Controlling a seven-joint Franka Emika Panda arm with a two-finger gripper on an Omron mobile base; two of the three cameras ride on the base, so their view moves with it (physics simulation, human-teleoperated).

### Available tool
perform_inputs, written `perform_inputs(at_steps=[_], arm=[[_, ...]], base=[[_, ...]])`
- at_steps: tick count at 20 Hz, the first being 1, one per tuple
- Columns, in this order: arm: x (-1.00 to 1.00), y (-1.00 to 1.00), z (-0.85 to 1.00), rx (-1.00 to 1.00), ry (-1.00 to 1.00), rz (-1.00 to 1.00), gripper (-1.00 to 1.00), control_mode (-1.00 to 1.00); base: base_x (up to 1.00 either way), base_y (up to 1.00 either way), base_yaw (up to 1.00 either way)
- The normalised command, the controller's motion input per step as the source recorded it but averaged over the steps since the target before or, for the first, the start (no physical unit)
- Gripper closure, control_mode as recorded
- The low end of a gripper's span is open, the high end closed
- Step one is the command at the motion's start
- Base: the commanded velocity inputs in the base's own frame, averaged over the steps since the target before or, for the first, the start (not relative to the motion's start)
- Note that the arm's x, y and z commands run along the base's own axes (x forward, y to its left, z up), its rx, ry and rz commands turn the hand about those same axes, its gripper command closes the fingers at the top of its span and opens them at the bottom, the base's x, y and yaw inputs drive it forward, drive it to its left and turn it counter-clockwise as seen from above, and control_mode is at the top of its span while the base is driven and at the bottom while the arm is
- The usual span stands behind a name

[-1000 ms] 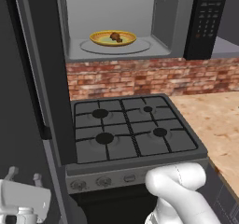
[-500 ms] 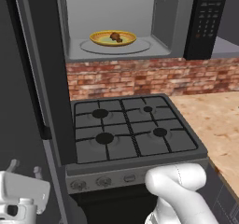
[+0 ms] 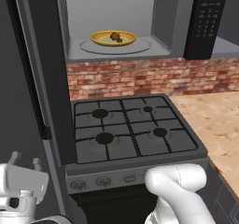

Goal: Transport the chicken drumstick from the fridge to the microwave and turn on the microwave.

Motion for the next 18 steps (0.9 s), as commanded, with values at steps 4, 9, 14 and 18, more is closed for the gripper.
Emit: perform_inputs(at_steps=[4, 9, 14, 18], arm=[[0.00, 0.00, 0.32, 0.10, -0.10, 0.00, -1.00, -1.00], [0.00, -0.21, 0.47, 0.16, -0.13, 0.00, -1.00, -1.00], [0.00, -0.56, 0.46, 0.26, -0.07, 0.00, -1.00, -1.00], [0.00, -0.73, 0.54, 0.35, -0.06, 0.00, -1.00, -1.00]], base=[[0.00, 0.00, 0.00], [0.00, 0.00, 0.00], [0.00, 0.00, 0.00], [0.00, 0.00, 0.00]])
